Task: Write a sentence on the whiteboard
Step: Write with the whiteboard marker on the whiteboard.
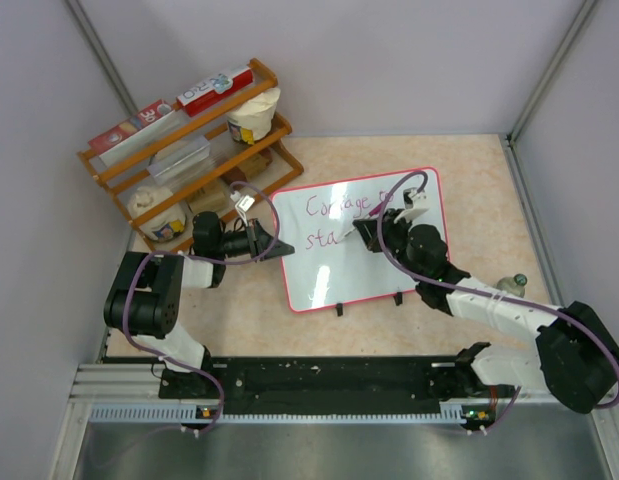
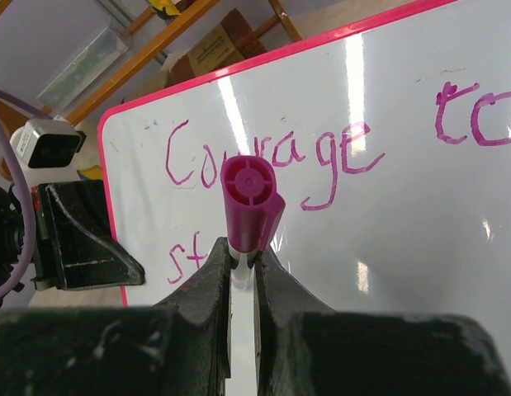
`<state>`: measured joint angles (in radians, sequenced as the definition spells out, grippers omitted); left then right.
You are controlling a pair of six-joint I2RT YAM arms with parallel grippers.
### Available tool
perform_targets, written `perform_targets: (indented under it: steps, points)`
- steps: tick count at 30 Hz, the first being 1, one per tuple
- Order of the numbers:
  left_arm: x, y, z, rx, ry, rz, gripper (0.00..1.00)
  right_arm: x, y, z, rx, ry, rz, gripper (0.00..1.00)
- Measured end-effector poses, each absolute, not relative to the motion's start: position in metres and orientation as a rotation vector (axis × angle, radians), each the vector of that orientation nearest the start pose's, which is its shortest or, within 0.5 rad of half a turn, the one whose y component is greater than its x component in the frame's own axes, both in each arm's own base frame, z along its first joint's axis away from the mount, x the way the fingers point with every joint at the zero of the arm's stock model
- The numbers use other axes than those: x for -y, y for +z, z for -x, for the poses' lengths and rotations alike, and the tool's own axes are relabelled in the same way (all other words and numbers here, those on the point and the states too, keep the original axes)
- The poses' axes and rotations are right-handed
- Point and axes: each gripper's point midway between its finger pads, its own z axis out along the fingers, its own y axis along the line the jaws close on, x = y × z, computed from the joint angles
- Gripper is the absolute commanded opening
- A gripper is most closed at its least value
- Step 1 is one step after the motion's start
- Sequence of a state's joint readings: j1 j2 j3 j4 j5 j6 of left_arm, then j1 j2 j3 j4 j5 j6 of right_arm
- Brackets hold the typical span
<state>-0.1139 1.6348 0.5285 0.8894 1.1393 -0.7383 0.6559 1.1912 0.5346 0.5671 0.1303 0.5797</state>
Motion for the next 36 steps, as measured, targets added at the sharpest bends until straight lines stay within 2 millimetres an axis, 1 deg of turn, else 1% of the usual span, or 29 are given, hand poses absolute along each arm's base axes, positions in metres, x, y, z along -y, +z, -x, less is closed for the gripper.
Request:
perform_targets:
  steps: [10, 17, 24, 30, 36]
  points:
    - [0.206, 0.129, -0.291, -1.927, -1.59, -0.318, 0.0, -0.244, 0.202, -0.317, -1.722, 0.821, -0.035, 0.0]
    - [0.206, 0.129, -0.291, -1.927, -1.591, -0.318, 0.0, -0.24, 0.207, -0.319, -1.703, 0.796, -0.036, 0.0]
    - [0.206, 0.129, -0.291, -1.927, -1.591, -0.319, 0.0, -0.239, 0.218, -0.323, -1.674, 0.787, -0.037, 0.0]
    - [0.206, 0.129, -0.291, -1.927, -1.591, -0.319, 0.0, -0.239, 0.219, -0.324, -1.671, 0.781, -0.041, 0.0]
    - [0.206, 0.129, -0.291, -1.927, -1.591, -0.318, 0.0, -0.236, 0.214, -0.328, -1.681, 0.766, -0.053, 0.0]
